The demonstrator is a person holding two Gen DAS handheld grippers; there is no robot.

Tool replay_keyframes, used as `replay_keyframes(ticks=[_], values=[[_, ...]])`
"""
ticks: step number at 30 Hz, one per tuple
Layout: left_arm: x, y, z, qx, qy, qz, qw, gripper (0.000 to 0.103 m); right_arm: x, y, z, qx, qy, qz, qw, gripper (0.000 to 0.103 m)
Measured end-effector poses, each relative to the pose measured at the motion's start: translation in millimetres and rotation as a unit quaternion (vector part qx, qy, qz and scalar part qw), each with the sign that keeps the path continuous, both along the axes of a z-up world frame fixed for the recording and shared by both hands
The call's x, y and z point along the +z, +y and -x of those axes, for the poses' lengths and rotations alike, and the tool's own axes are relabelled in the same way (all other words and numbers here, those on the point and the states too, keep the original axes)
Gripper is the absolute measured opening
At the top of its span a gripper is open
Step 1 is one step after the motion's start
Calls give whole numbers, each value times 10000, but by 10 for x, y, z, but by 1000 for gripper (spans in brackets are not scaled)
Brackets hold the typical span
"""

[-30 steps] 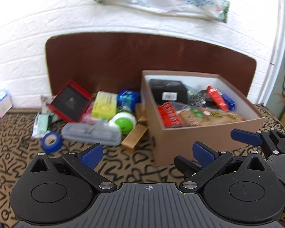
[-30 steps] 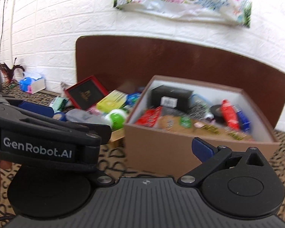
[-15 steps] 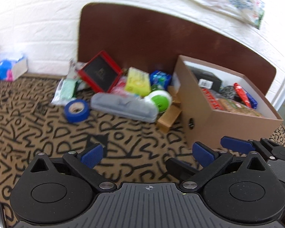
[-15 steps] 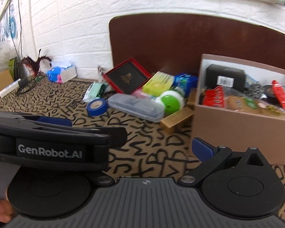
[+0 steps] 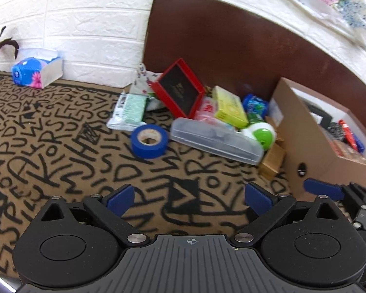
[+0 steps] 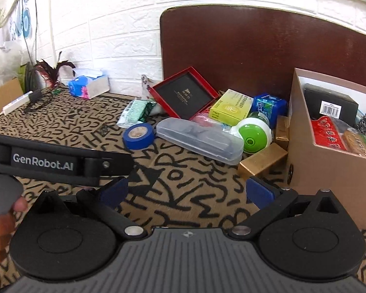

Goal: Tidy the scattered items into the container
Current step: 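Move the left gripper to the clear plastic glasses case and grasp it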

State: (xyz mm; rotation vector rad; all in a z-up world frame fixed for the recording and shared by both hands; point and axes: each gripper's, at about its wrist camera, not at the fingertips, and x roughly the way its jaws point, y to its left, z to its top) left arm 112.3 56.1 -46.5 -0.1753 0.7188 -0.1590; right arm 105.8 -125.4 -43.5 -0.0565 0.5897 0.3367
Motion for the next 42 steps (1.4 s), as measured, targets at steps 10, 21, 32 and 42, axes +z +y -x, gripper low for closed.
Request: replay_keyframes(ticks=[10,21,32,42], values=[[-38,21,-429,-245,202,222,9992,92,-131,41,-493,127,-254,349,9990,95],[-102,-182,-939,-332,312,520,9976,92,-370,-31,-928,34,-315,548,9980,90],[-282,-207,-1229,-112,619,859,9943,92,-472,13,-906,377,-296,642,9968,60],[-285,-221,-1313,-36,665,682,9954,89,-424,237,-823,833,-280,652,9940,60]])
